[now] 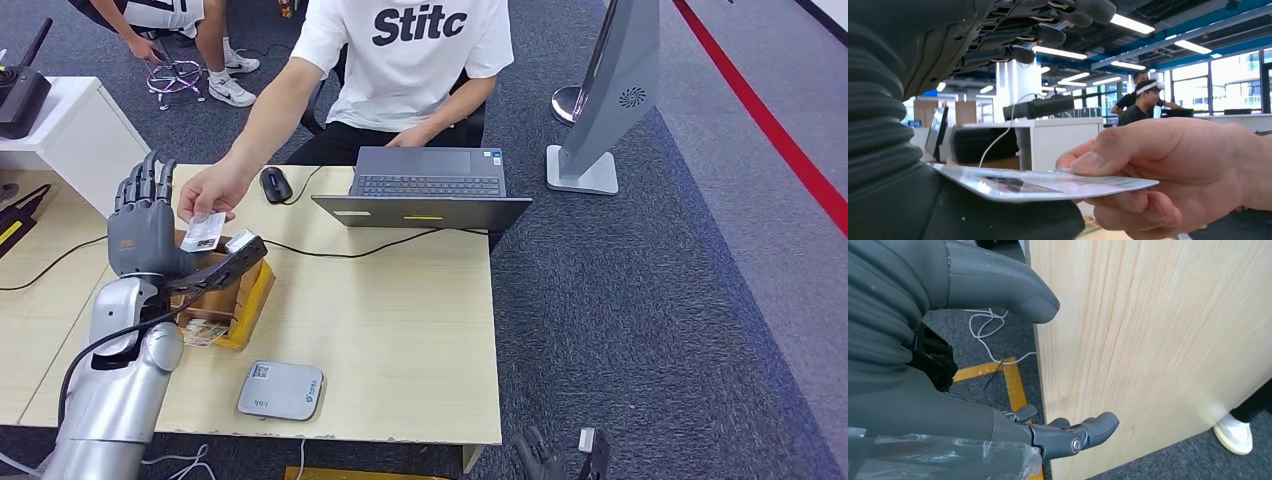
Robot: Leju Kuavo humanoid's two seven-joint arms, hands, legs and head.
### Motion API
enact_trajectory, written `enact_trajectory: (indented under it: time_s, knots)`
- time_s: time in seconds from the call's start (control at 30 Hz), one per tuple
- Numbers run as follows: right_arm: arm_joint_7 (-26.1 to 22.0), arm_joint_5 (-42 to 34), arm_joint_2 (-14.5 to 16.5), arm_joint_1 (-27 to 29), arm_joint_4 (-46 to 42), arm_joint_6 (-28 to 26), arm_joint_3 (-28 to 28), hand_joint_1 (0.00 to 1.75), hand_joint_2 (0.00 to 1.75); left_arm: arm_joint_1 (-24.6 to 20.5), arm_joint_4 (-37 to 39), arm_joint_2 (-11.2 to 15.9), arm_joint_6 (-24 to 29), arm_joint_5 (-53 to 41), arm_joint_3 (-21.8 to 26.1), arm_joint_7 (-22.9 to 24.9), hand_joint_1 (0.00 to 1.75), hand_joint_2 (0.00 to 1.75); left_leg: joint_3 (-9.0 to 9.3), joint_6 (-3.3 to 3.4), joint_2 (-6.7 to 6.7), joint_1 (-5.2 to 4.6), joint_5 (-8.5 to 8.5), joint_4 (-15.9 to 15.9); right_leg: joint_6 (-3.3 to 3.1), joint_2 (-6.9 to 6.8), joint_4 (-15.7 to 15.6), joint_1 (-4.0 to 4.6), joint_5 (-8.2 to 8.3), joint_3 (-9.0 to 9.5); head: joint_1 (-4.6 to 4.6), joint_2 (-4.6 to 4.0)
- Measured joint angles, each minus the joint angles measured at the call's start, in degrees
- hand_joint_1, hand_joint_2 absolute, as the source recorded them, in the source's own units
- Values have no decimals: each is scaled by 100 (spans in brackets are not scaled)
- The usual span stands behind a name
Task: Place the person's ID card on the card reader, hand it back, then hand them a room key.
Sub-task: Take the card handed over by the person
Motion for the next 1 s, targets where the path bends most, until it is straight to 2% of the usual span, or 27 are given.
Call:
enact_trajectory:
  time_s: [0.4,0.5,0.67,0.77,0.87,1.0]
  knots:
    - [62,282,35,-89,0,-7,23,0,175,-554,910,745,496,-1285,-1146,1114,175,175,-1,-1,1,2,1,0,-2,4,5,0,1,-2,1,0]
    - [47,325,36,-96,1,-14,22,0,175,-563,945,897,696,-1538,-1252,1379,175,175,-1,-1,4,2,1,0,-2,9,6,0,1,-3,0,0]
    - [8,330,43,-102,4,-33,21,0,175,-540,938,1049,795,-1585,-1294,1481,175,175,-2,-1,3,3,0,0,-3,7,6,0,0,-3,1,0]
    - [-21,330,50,-103,8,-37,21,0,175,-442,824,1095,885,-1585,-1297,1423,175,175,-2,-1,2,2,1,-1,-3,7,7,0,0,-2,0,0]
    - [-81,312,51,-84,9,-36,-6,0,175,0,228,1050,1118,-1585,-1164,1109,175,175,-2,-1,7,0,0,-1,-2,14,6,-1,0,-3,1,0]
    - [-231,206,50,-8,9,-25,-103,0,175,933,-1125,616,1380,-1585,-712,98,175,175,-4,4,8,-6,-9,0,2,16,0,-5,-4,-3,-1,0]
